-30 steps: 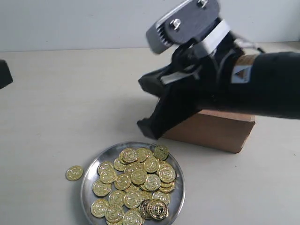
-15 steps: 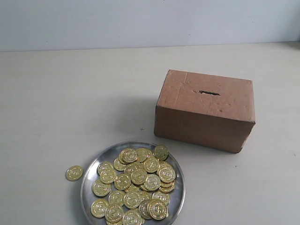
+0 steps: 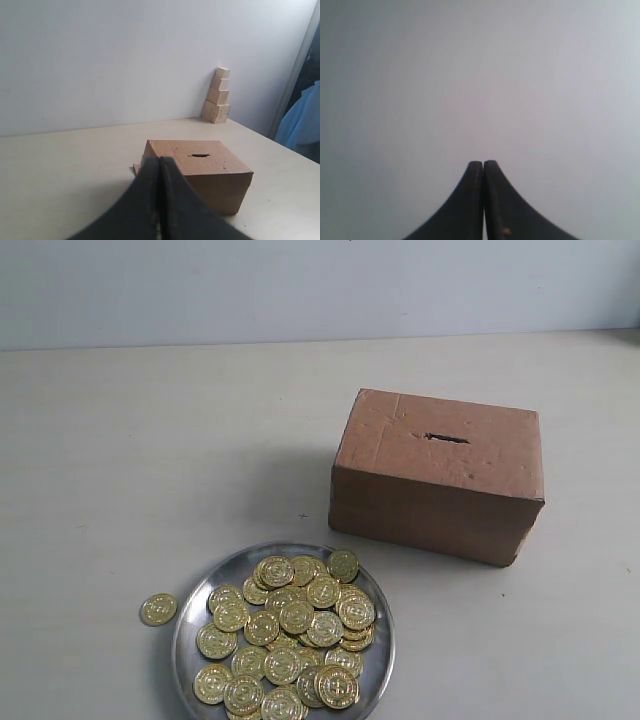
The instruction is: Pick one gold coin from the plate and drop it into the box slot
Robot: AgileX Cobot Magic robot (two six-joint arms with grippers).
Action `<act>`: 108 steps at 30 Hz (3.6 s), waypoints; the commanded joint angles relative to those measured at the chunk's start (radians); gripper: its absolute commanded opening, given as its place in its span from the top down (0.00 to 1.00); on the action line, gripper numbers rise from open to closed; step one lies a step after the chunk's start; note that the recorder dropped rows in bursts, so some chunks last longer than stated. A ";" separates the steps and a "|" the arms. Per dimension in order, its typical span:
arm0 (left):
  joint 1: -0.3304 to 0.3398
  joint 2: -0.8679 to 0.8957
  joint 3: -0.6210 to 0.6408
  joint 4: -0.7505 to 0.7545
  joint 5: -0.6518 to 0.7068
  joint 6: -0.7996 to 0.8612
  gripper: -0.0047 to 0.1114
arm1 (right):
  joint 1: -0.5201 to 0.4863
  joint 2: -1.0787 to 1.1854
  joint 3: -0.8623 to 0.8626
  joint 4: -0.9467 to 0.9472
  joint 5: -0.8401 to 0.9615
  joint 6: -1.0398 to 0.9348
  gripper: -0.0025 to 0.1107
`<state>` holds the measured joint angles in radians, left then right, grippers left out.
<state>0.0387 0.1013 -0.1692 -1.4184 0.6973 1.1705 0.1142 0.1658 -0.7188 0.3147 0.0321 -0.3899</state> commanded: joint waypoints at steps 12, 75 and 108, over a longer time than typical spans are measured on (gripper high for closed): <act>0.031 -0.101 -0.028 0.039 -0.082 0.004 0.96 | -0.005 -0.025 0.145 -0.022 -0.005 -0.001 0.98; 0.008 -0.101 0.169 1.455 -0.423 -1.363 0.96 | -0.005 -0.166 0.719 -0.287 0.079 -0.001 0.98; 0.010 -0.101 0.169 1.511 -0.341 -1.382 0.96 | -0.005 -0.166 0.719 -0.183 0.259 0.105 0.98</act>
<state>0.0539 0.0041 0.0002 0.0937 0.3654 -0.2093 0.1142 0.0052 -0.0048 0.1316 0.2912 -0.2916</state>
